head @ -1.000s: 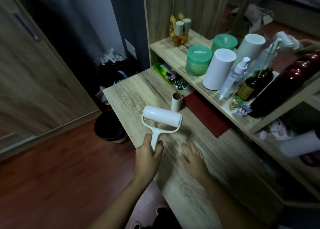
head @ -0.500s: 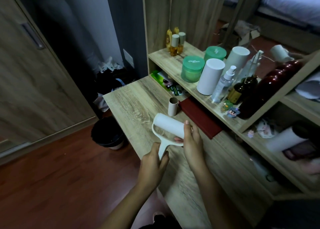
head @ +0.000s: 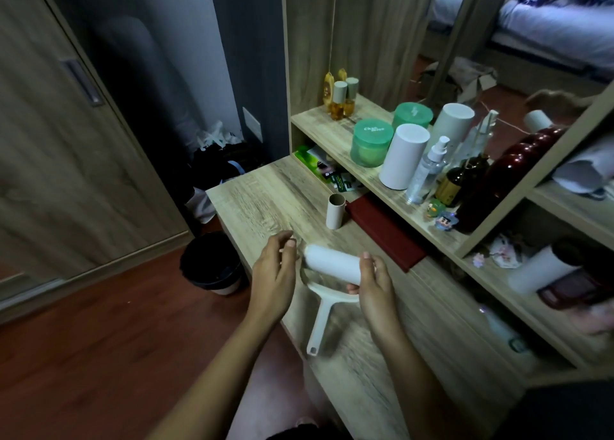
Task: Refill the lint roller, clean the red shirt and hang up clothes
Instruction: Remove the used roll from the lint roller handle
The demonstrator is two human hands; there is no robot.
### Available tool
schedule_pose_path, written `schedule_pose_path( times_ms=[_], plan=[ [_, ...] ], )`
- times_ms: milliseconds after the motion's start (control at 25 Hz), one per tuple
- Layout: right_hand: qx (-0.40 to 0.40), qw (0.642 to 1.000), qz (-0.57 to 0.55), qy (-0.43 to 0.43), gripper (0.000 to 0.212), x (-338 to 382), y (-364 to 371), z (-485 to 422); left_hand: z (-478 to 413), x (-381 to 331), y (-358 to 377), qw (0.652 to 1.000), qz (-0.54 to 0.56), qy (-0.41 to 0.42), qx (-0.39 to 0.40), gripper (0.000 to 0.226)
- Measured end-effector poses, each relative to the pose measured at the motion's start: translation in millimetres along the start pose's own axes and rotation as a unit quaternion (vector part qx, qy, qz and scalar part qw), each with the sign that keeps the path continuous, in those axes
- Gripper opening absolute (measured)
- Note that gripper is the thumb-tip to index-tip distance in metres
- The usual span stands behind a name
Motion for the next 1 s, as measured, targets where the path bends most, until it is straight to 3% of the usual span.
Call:
schedule_pose_path(
  times_ms=[200,440,640,760,1000],
  plan=[
    [-0.003,1.000,-0.010,0.022,0.023,-5.9,2.4,2.2,6.8,2.9,9.9,0.994,-0.080,0.002,0.078,0.034],
    [-0.064,0.987,-0.110,0.094,0.014,-5.1,-2.2,-1.1,19.7,-12.1,16.0,0.995,-0.051,0.051,0.070,0.035],
    [-0.091,0.957,-0.182,0.207,0.027,-6.7,-0.5,-16.2,36.2,-21.2,26.4,0.994,-0.041,0.089,0.052,0.031],
    [-0.104,0.961,-0.164,0.195,0.016,-1.5,-1.4,-18.8,35.7,-21.1,26.2,0.995,-0.028,0.082,0.042,0.027],
    [-0.097,0.980,-0.097,0.145,0.015,3.2,-4.9,-25.5,34.6,-12.9,26.6,0.996,0.025,0.057,0.057,0.028]
  ],
)
Point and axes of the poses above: each hand's wrist, its own z-axis away from the middle knuckle, its own y-axis out of the palm, x = y × z, the point moved 2 cm from there along -z, towards the middle knuckle, and after that the axes turned 7 degrees about y, right-handed, at the moved point
